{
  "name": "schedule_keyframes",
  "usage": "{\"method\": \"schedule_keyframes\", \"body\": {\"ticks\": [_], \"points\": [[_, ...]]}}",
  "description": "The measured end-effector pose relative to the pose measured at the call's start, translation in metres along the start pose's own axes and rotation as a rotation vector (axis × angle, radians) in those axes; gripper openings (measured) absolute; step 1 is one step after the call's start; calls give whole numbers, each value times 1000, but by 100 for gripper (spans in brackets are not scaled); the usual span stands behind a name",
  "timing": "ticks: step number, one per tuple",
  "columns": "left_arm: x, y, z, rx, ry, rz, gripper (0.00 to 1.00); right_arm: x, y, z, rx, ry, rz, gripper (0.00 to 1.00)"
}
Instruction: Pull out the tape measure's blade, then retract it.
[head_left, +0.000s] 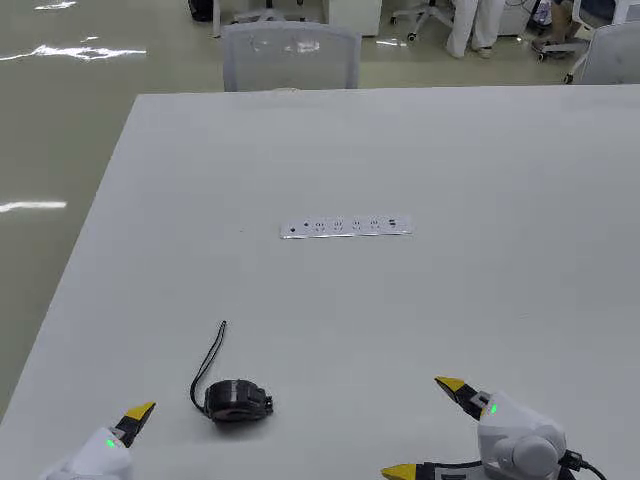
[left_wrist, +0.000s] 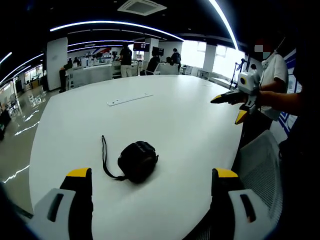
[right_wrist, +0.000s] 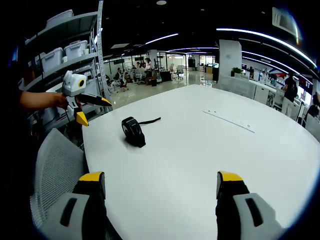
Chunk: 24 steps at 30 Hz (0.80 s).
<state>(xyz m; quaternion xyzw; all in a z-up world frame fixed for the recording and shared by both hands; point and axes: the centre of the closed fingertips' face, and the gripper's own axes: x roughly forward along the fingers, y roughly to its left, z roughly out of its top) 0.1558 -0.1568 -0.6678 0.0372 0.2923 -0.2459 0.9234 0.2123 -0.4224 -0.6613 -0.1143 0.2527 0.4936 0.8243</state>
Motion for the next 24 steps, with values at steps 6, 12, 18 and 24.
{"method": "schedule_keyframes", "body": {"ticks": [6,12,18,24], "points": [[-2,0,0,3,3,1,99,-2,-2,0,4,0,-5,94],[-2,0,-1,0,0,0,99,-2,-2,-2,3,5,-2,94],[-3,0,0,-4,-2,2,99,-4,-1,-3,1,9,-4,94],[-2,-1,-1,0,1,-1,99,-4,-2,-4,3,12,-5,94]]}}
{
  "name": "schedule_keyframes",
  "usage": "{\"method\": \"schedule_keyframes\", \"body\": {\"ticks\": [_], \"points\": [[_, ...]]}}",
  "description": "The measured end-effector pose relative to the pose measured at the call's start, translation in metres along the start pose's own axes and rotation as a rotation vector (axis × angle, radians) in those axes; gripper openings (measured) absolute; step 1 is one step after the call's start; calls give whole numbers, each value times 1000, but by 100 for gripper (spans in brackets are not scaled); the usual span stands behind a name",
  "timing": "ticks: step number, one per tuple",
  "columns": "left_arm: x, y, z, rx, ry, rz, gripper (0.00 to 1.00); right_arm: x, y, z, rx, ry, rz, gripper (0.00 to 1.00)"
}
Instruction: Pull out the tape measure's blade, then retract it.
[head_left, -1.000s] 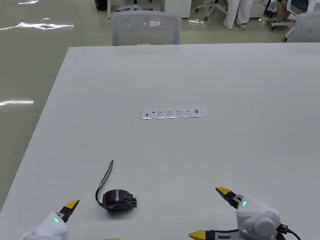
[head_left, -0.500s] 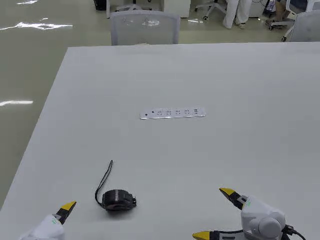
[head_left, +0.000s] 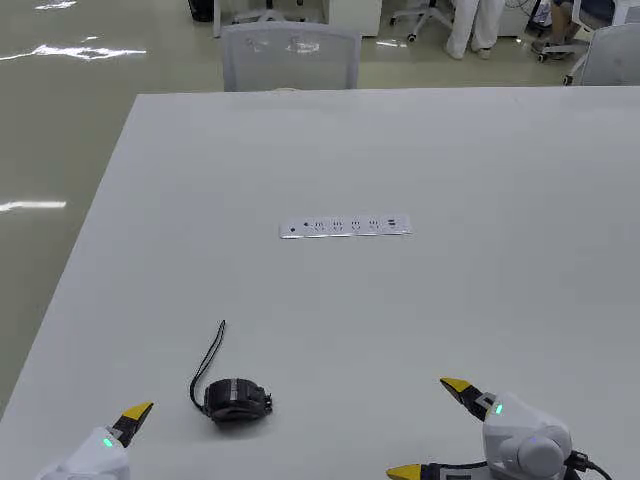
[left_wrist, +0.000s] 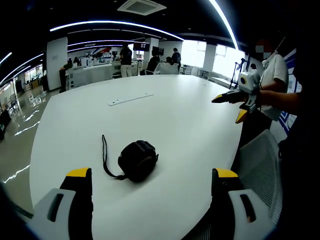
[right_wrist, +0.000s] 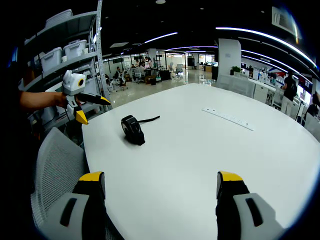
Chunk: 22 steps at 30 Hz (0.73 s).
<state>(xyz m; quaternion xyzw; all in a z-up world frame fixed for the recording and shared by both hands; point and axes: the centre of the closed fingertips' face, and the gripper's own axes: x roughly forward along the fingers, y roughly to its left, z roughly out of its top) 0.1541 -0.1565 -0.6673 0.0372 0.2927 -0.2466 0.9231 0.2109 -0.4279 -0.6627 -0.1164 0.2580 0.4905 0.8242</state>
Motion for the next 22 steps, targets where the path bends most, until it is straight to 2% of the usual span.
{"method": "schedule_keyframes", "body": {"ticks": [22], "points": [[2,-3,1,0,5,-4,99,-2,0,-1,3,4,2,94]]}}
